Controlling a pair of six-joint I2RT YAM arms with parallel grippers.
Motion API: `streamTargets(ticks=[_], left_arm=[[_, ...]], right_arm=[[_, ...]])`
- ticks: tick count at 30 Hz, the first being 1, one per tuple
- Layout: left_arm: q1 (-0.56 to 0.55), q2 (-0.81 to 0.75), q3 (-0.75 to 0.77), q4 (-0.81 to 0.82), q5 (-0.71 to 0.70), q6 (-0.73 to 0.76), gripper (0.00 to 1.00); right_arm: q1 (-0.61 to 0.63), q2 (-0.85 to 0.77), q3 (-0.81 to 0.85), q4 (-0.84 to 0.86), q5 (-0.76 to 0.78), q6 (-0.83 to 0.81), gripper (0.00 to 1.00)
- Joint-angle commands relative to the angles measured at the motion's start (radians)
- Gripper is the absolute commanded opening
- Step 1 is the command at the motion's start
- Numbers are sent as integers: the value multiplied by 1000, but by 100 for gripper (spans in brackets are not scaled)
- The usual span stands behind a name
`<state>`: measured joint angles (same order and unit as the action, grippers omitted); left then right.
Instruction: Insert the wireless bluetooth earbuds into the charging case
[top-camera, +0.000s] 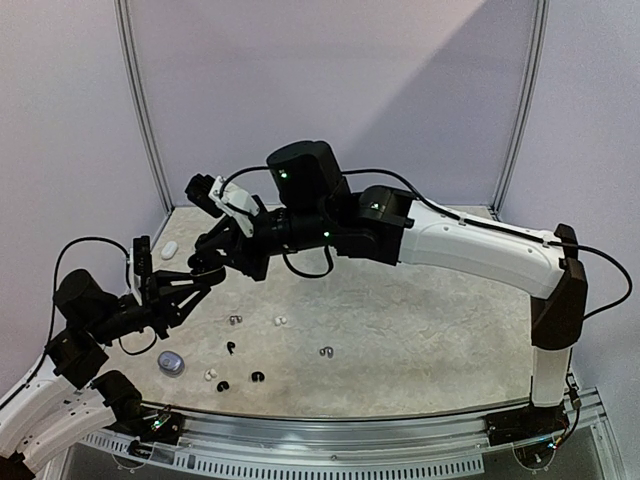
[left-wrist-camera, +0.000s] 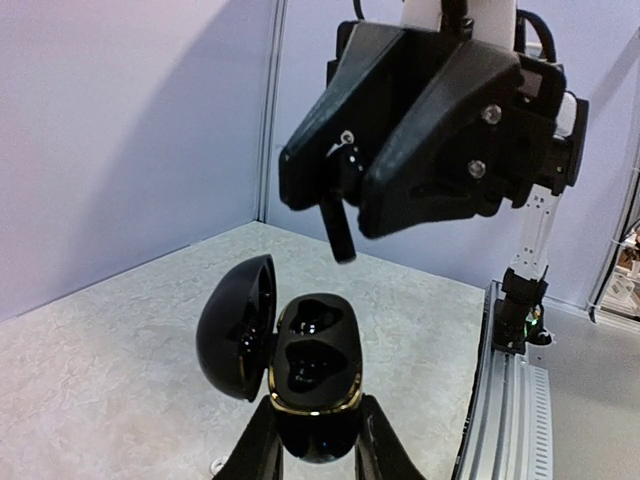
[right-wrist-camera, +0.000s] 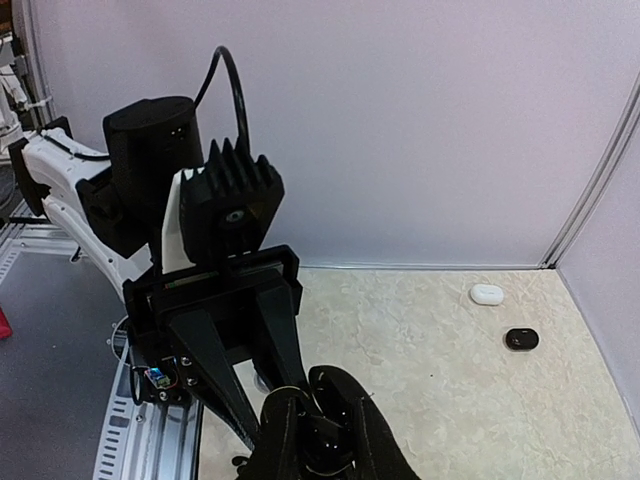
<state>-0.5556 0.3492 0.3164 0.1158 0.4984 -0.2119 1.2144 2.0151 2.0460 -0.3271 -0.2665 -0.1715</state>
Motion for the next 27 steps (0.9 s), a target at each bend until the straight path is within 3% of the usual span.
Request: streamTargets(ticks=[1,5,13,15,21,27], left_arm=[[5,-1,-14,7,-19,-1,0],[9,-13,-19,-2,-35,28,0],[11,-52,-35,-19,-44,92,0],[11,-61,-39,-25,-41,104,0],[16,-87,-48,-42,-14,140,0],[36,-103,-50,-47,32,146,0]], right_arm=[[-33,-68,-24,44,-38,72,0],[-83,-90,-8,-66,106,151,0],[-268,-68,-33,-660,431,512,0],[-296,-62,-92,-767,418,580,1],[-316,-22,-294,-865,281,667,6],[-315,36,-468,-840,201,690,6]])
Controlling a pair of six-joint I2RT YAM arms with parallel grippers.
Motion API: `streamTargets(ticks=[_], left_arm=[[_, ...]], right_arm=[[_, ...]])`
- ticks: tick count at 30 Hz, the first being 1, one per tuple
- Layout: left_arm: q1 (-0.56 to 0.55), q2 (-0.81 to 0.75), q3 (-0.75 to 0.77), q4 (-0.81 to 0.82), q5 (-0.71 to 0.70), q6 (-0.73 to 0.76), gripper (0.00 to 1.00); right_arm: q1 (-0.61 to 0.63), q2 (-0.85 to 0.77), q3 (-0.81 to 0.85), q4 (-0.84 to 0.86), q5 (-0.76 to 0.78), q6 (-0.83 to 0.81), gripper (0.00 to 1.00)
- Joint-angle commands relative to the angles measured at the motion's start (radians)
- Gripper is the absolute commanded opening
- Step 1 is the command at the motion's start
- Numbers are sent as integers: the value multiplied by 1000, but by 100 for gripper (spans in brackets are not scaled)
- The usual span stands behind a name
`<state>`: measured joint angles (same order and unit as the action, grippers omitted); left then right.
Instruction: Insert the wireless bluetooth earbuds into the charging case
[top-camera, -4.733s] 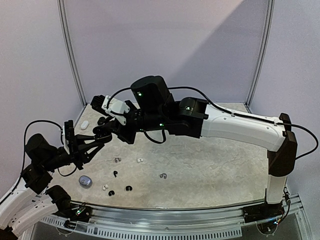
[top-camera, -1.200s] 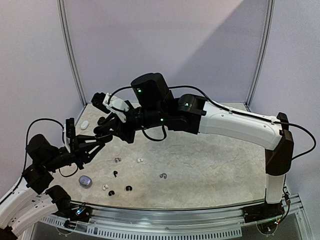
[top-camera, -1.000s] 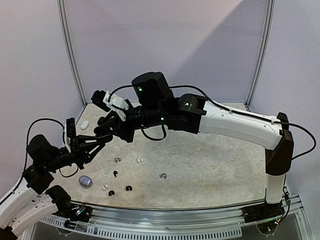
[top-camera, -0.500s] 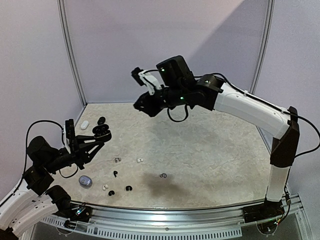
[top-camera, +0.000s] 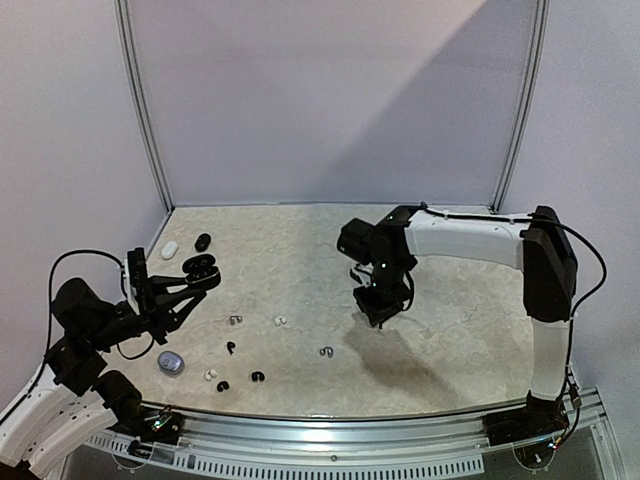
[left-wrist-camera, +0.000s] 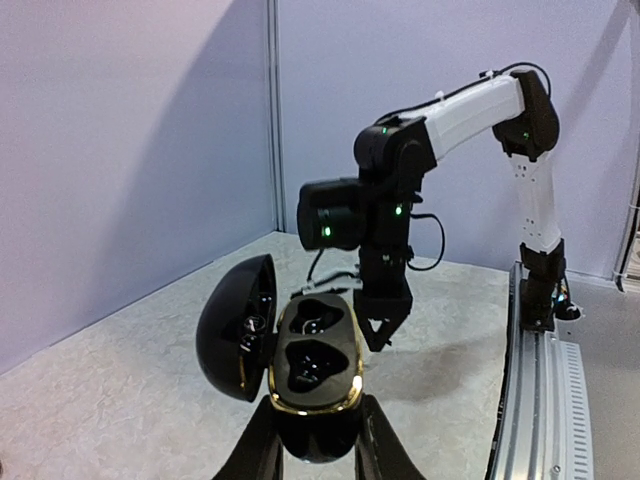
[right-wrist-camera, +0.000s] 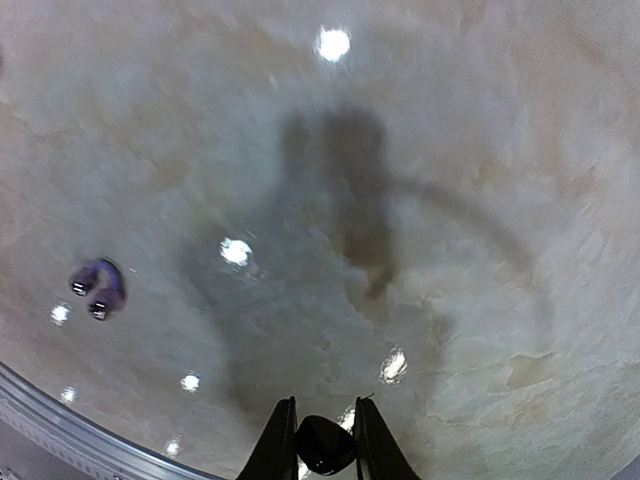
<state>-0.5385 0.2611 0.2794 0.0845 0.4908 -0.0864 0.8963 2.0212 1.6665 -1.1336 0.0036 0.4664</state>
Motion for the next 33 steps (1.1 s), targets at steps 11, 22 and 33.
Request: streamTargets(ticks=[11,22,33], left_arm=[[43,-43,-13,-22,52,22,0],[43,-63,-13,-25,52,20,0],[43,-61,-13,-23,51,20,0]], right_arm=[[8,48,-249,62,-96,80,18],[10,55,-244,39,-49,72,43],[3,69,-213,20,28,41,46]])
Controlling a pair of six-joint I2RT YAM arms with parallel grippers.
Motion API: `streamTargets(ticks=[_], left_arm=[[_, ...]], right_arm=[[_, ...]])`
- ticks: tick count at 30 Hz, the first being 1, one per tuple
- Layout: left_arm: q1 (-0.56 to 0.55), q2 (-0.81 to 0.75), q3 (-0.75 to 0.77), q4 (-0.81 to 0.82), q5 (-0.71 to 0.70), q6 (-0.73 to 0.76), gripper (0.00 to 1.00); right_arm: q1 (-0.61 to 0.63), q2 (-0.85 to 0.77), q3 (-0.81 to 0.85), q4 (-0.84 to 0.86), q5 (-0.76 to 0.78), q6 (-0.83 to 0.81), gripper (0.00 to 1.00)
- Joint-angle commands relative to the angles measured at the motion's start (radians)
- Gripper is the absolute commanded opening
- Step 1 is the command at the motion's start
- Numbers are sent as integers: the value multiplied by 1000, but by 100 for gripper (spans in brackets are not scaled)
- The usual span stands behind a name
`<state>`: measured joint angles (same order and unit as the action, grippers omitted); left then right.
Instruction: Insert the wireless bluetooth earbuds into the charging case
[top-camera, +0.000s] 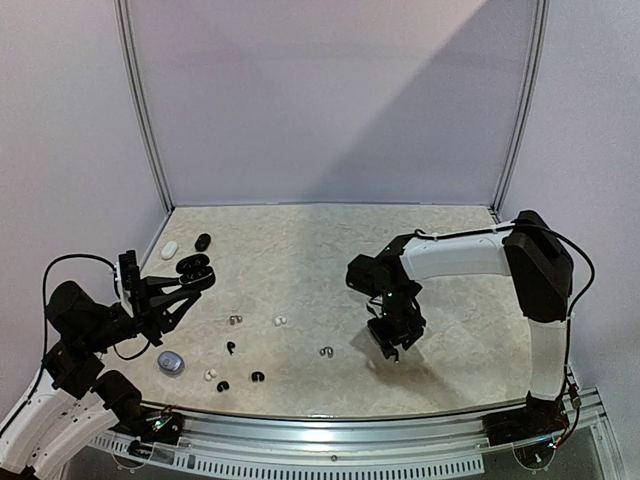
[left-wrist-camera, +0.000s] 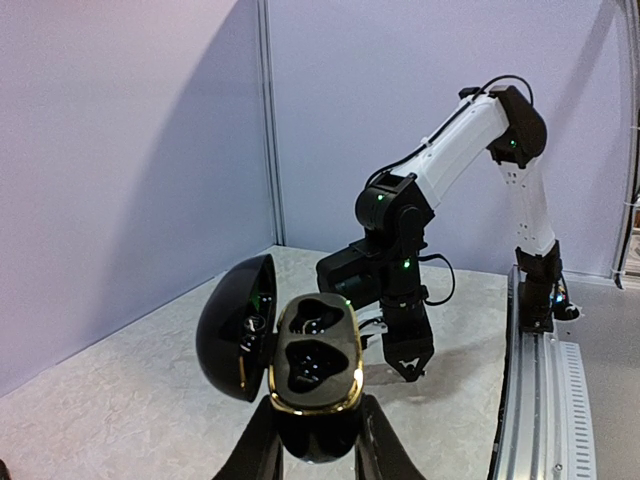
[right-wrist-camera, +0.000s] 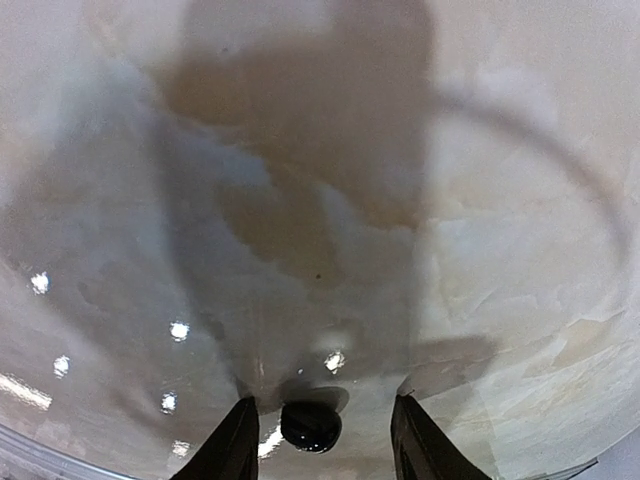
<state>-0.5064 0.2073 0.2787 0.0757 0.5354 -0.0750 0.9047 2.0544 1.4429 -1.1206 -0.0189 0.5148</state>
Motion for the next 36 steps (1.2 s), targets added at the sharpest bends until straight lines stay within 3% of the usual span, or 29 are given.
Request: streamTargets(ticks=[1,6,22,26,31,36], left_arm=[[11,-7,-12,-14,6,9,0],[11,-7,-12,-19,3,11,0],[11,-11,-8,-22,4,15,0],[11,-4,21,-29,-20,39,0],[10,2,64,-71,-96,111,0],[-2,3,87,-121,-186,211,0]], right_arm=[[-6,38,11,18,37,-12,44],[-6,39,6,38,30,-22,32],[-8,29,55,-7,6,-23,8],[-4,12,190,-78,51,-50,0],[62,-12,482,-138,198,-132,0],[193,-52,668,87,283,-331,0]])
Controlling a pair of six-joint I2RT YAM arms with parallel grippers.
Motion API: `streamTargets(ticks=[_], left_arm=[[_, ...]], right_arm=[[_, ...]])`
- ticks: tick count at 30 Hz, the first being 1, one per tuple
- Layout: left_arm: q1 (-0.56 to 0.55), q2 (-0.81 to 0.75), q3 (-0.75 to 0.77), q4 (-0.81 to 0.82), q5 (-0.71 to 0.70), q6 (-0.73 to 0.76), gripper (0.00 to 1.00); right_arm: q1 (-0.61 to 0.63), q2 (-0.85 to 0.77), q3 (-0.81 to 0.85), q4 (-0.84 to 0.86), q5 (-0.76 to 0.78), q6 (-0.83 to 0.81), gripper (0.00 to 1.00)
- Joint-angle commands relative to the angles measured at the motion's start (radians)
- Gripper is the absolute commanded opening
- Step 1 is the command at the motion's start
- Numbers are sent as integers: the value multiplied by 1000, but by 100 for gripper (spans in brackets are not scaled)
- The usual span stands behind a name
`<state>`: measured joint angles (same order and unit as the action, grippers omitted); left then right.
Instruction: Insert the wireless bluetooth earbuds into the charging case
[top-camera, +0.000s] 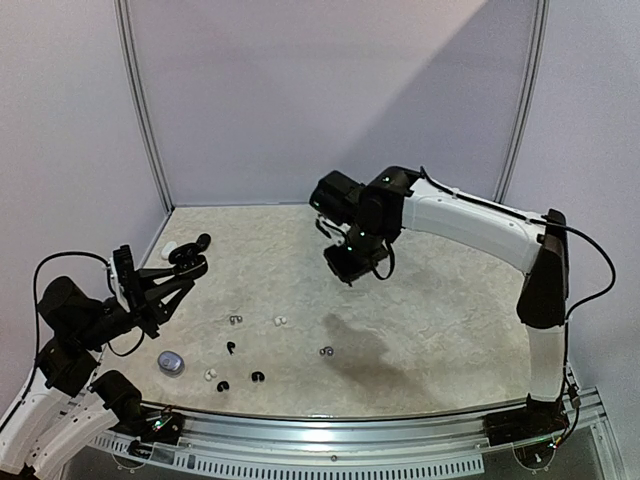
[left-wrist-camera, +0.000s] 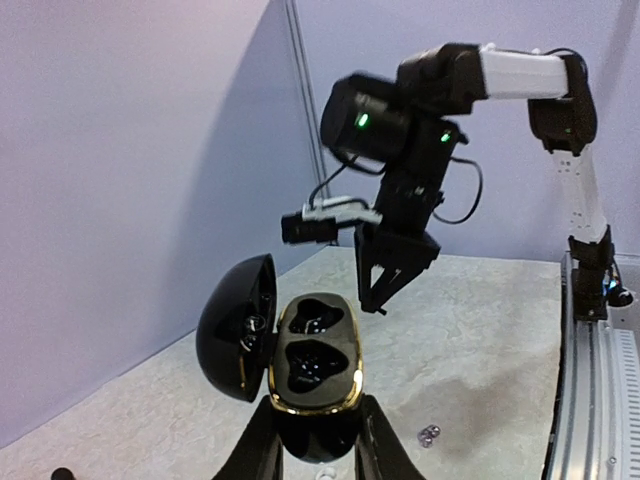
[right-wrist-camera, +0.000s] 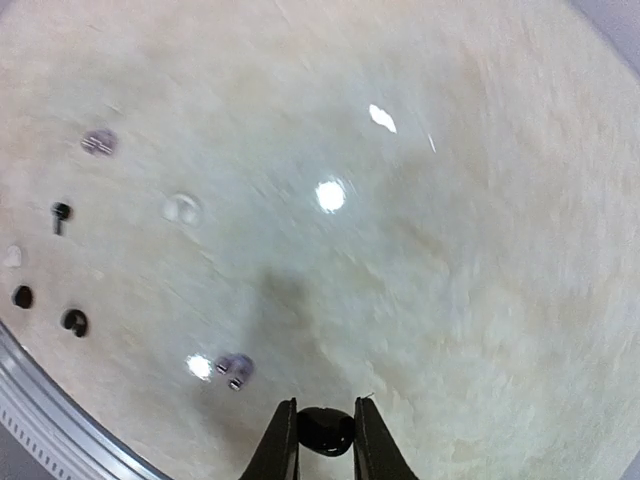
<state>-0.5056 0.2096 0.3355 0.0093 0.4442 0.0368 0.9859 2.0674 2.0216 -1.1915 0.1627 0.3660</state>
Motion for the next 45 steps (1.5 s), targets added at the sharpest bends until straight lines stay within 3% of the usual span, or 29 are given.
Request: streamTargets(ticks=[1,9,17,30,45], left_arm=[[-5,2,30,-52,-116,112,0],[-57,1,-4,28,-197,229,0],[-56,-12,-15,59,-204,258,0],[-51,-19,-16,81,-146,136,0],[-39,-18,-20,86,-103,77,0]], right_arm=[[137,-78,82,246,105,-224,0],[248,-215,-144,989,-93,-577,0],[271,-153,-152,1318,-335,-646,0],[273,-68,-114,1350,-449,-783,0],[273,-41,-98,1270,-376,-884,0]])
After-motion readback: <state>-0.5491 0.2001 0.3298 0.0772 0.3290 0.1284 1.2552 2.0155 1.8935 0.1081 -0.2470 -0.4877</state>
